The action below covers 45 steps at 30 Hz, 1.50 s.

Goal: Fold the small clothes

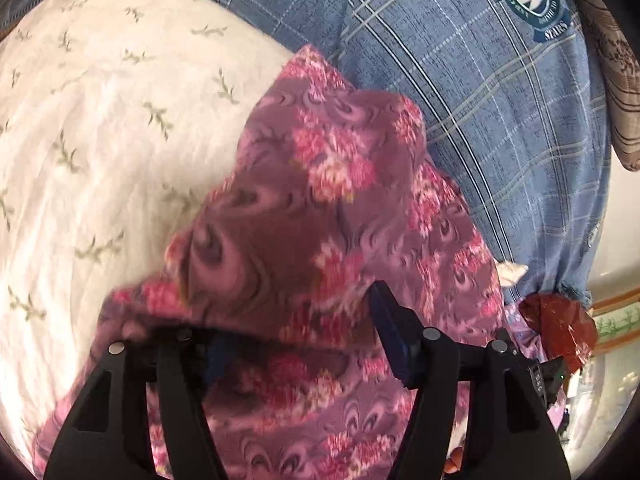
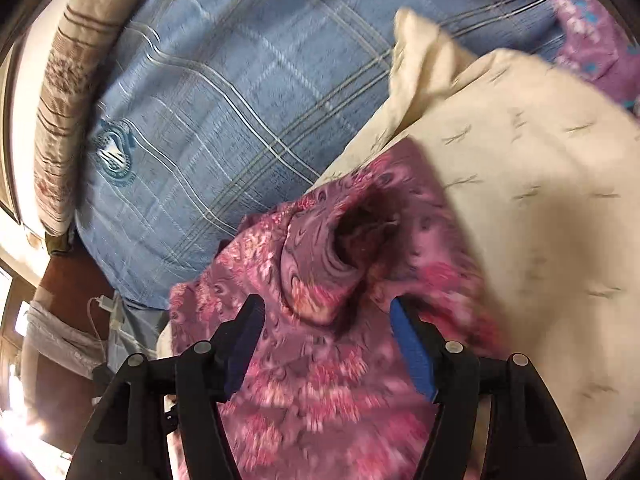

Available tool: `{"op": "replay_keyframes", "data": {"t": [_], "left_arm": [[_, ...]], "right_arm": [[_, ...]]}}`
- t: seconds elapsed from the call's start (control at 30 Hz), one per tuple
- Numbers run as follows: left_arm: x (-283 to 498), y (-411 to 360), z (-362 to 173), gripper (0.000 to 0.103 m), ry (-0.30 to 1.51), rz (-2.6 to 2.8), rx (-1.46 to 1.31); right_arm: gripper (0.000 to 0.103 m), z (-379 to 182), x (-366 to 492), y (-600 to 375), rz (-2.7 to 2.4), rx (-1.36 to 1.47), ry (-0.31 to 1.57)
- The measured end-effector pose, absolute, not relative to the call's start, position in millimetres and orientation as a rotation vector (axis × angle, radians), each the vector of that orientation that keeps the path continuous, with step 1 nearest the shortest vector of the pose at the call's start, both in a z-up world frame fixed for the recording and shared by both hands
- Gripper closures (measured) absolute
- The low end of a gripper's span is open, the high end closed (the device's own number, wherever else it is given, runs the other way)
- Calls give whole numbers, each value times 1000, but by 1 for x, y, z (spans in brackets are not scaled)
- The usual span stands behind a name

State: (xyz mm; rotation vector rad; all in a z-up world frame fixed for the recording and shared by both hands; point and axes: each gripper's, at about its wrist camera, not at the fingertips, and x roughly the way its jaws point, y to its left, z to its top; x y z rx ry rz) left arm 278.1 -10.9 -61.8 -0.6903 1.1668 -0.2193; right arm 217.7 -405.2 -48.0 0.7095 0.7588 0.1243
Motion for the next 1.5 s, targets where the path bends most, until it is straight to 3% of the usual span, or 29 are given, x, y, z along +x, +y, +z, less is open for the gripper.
{"op": "replay_keyframes", "data": {"t": [0.03, 0.07, 0.1, 0.27, 0.37, 0.47, 0.53, 0.57, 0.63, 0.67, 0.7, 0.73, 0.77, 0.8, 0.97, 1.0, 1.03, 1.07, 1.1, 1.27, 1.43, 1.47, 1.5], "left_arm": [[283, -9, -59, 62, 1171, -199, -682], [287, -7, -56, 91, 1178, -208, -686], [287, -2, -52, 97, 1178, -228, -706], [266, 18, -19, 97, 1108, -273, -700], [260, 11, -42, 94, 1182, -210, -616], [251, 9, -74, 94, 1299, -216, -619], [240, 13, -63, 94, 1276, -251, -565], [234, 15, -52, 93, 1258, -295, -529], [223, 19, -28, 87, 1208, -398, -467], [221, 19, -13, 77, 1171, -418, -418], [222, 20, 1, 59, 1127, -410, -373], [226, 20, 10, 50, 1090, -396, -348], [236, 19, 19, 36, 1048, -377, -329], [250, 18, 22, 32, 1029, -356, -321], [334, 18, -18, 32, 1161, -251, -422], [341, 19, -29, 33, 1185, -250, -440], [352, 12, -41, 38, 1203, -238, -443], [357, 6, -46, 75, 1208, -228, -433], [357, 3, -50, 97, 1223, -232, -434], [351, -1, -44, 97, 1128, -186, -377], [355, 1, -59, 97, 1185, -167, -352], [351, 8, -54, 96, 1180, -193, -378], [345, 16, -47, 95, 1171, -218, -398]], "right_arm": [[48, -54, 229, -401, 113, 709, 759], [95, -56, 238, -399, 124, 719, 767], [94, -56, 246, -398, 151, 736, 786], [96, 6, 207, -421, 292, 849, 555], [96, -8, 190, -425, 246, 814, 646], [91, -58, 182, -429, 93, 715, 837], [93, -83, 175, -431, 94, 747, 899], [88, -81, 168, -434, 106, 769, 872], [78, -62, 155, -438, 112, 747, 839], [68, -51, 150, -442, 109, 725, 804], [61, -36, 148, -445, 103, 702, 757], [44, -23, 144, -451, 83, 677, 705], [37, -13, 148, -455, 64, 658, 675], [32, -6, 153, -457, 49, 635, 661], [35, -20, 198, -441, 17, 536, 784], [40, -26, 204, -434, 18, 515, 799], [71, -31, 210, -429, 33, 490, 809], [97, -33, 217, -424, 45, 461, 821], [99, -31, 224, -419, 60, 428, 838], [100, 19, 203, -441, 105, 508, 562], [97, -56, 238, -447, -21, 449, 865], [96, -60, 234, -445, -28, 428, 856], [89, -57, 228, -445, -30, 427, 828]]}}
